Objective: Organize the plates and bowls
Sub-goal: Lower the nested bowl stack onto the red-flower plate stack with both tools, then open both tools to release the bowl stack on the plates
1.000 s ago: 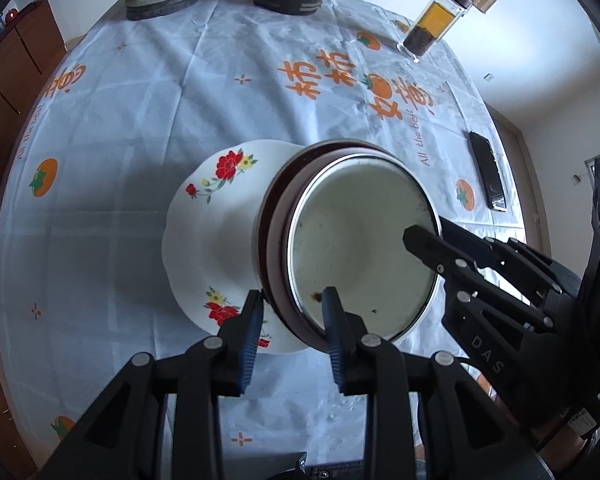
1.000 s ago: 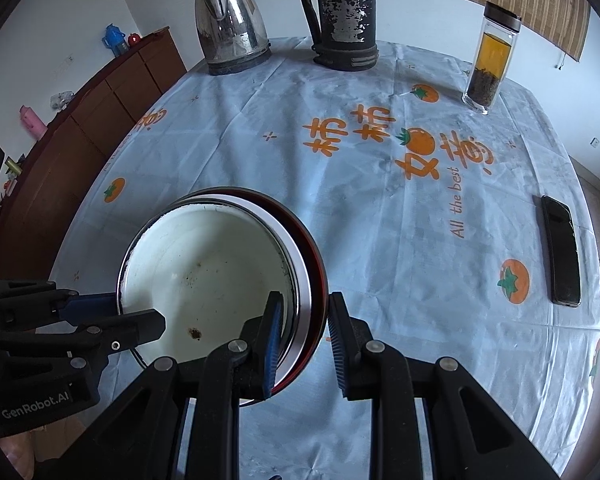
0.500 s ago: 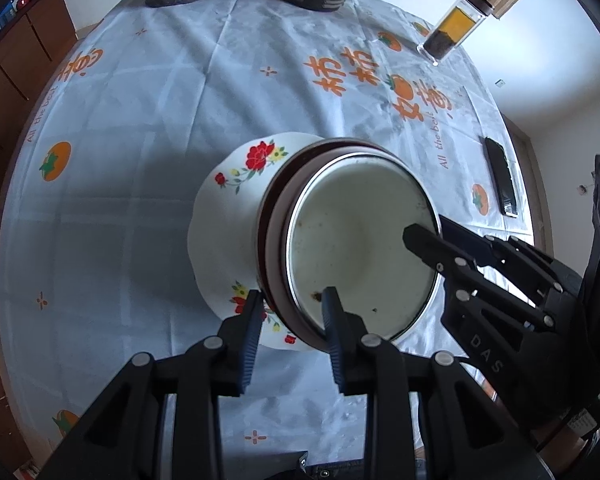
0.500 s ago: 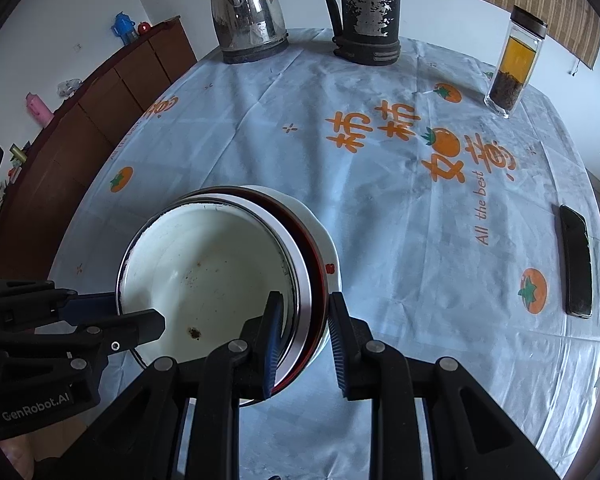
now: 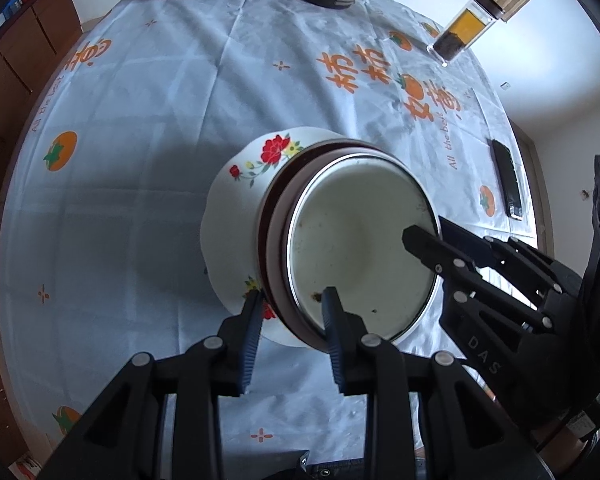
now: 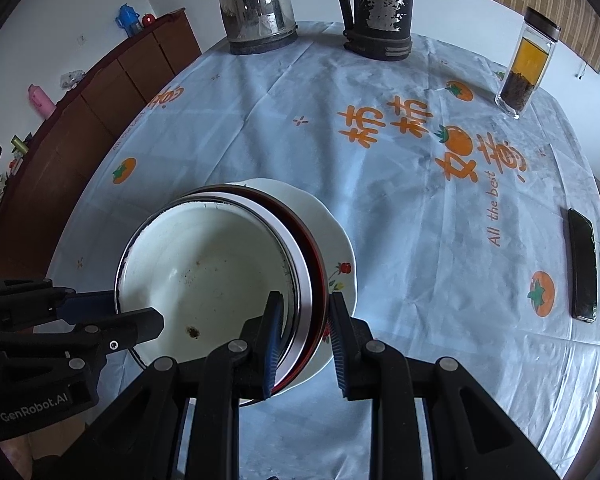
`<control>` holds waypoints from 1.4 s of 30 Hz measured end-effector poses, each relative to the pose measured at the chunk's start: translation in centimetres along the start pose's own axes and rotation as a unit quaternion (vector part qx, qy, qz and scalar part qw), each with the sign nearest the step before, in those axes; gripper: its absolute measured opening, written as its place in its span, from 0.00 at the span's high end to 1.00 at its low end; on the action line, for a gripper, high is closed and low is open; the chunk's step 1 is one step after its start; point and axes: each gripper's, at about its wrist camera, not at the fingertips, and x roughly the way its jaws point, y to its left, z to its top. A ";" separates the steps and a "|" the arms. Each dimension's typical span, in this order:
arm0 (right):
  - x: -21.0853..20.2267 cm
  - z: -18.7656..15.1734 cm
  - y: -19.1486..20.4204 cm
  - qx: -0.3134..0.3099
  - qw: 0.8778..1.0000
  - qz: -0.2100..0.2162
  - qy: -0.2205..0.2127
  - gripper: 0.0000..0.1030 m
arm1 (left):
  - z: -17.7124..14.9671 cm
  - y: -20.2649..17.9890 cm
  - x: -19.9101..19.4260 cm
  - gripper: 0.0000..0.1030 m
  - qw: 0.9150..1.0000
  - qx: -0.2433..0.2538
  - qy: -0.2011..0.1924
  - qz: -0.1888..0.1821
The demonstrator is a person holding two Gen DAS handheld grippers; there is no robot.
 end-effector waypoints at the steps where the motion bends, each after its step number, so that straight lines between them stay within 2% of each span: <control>1: 0.1 0.0 0.1 0.000 1.000 0.001 0.001 0.76 | 0.0 0.1 0.0 0.73 1.000 -0.001 0.000 0.000; 24: 1.2 0.5 -0.2 0.000 1.000 0.002 0.009 0.76 | 0.6 0.6 1.9 0.73 1.000 -0.011 0.025 -0.008; 32: 1.2 0.5 0.0 0.002 1.000 0.000 0.007 0.73 | 0.7 1.0 2.0 0.73 0.999 -0.022 0.024 -0.014; 35: 1.2 0.5 0.1 0.003 1.000 0.008 0.007 0.65 | 0.7 1.0 1.9 0.72 0.999 -0.020 0.023 -0.013; 40: 1.2 0.5 0.5 -0.002 1.000 0.009 0.006 0.64 | 0.5 1.3 1.8 0.72 0.999 -0.024 0.023 -0.011; 42: 1.2 0.5 0.4 0.002 1.000 0.016 0.007 0.64 | 0.5 1.4 1.7 0.68 0.999 -0.029 0.023 -0.011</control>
